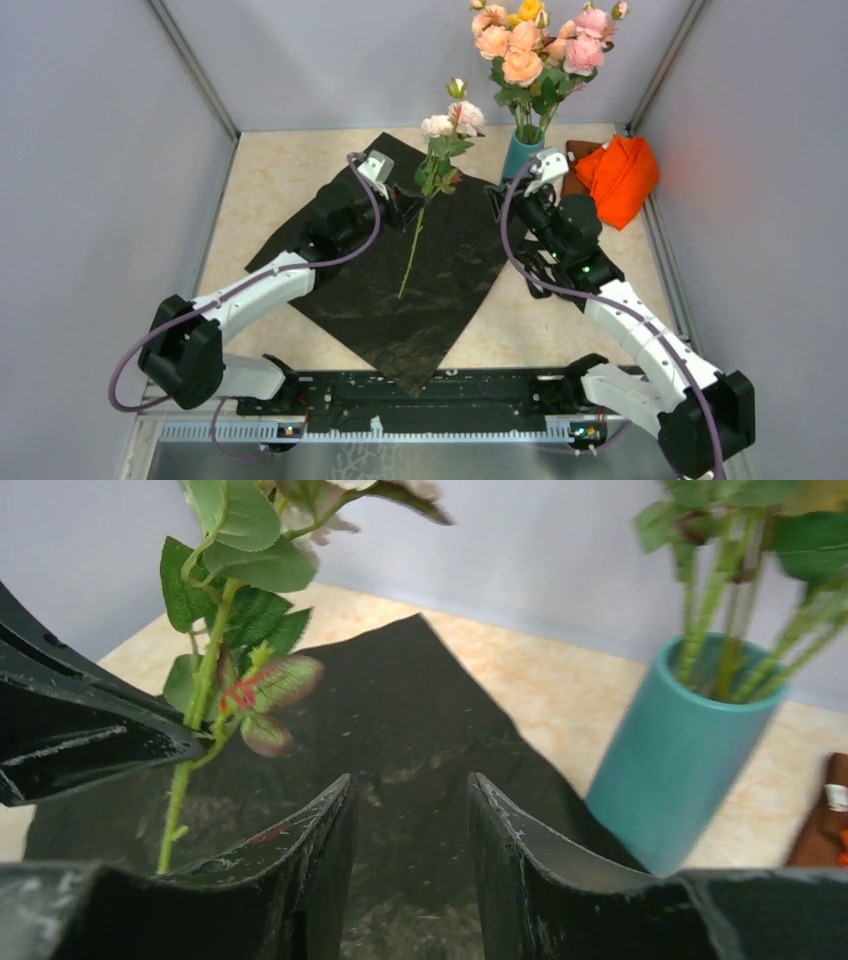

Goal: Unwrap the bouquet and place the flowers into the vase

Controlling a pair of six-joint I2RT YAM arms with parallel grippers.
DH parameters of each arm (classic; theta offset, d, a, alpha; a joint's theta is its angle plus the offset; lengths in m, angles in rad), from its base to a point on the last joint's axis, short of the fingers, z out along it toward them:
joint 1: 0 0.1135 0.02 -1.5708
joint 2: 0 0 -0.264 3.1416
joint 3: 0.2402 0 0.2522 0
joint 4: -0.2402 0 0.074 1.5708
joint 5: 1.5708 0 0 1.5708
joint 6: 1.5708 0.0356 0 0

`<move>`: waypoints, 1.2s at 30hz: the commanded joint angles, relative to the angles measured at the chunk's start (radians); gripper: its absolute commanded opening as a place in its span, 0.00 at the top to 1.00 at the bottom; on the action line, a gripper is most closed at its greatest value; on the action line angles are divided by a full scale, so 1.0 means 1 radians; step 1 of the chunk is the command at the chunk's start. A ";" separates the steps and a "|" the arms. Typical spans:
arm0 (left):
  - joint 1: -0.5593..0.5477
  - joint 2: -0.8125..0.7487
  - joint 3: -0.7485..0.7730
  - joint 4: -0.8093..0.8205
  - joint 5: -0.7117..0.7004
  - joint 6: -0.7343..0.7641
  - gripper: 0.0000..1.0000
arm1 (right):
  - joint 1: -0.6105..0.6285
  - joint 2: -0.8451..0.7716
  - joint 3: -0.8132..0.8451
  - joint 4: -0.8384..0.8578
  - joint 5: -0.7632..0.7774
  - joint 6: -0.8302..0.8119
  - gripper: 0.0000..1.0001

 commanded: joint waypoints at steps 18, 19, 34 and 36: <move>-0.089 0.020 -0.002 0.325 0.095 0.099 1.00 | 0.299 0.252 0.206 -0.084 0.037 0.004 0.54; -0.089 0.017 -0.001 0.320 0.097 0.097 1.00 | 0.304 0.259 0.208 -0.080 0.038 0.003 0.54; -0.091 0.004 -0.014 0.303 0.090 0.080 1.00 | 0.334 0.236 0.210 -0.075 0.084 -0.022 0.61; -0.092 -0.012 -0.018 0.294 0.094 0.076 1.00 | 0.335 0.243 0.206 -0.064 0.082 -0.017 0.73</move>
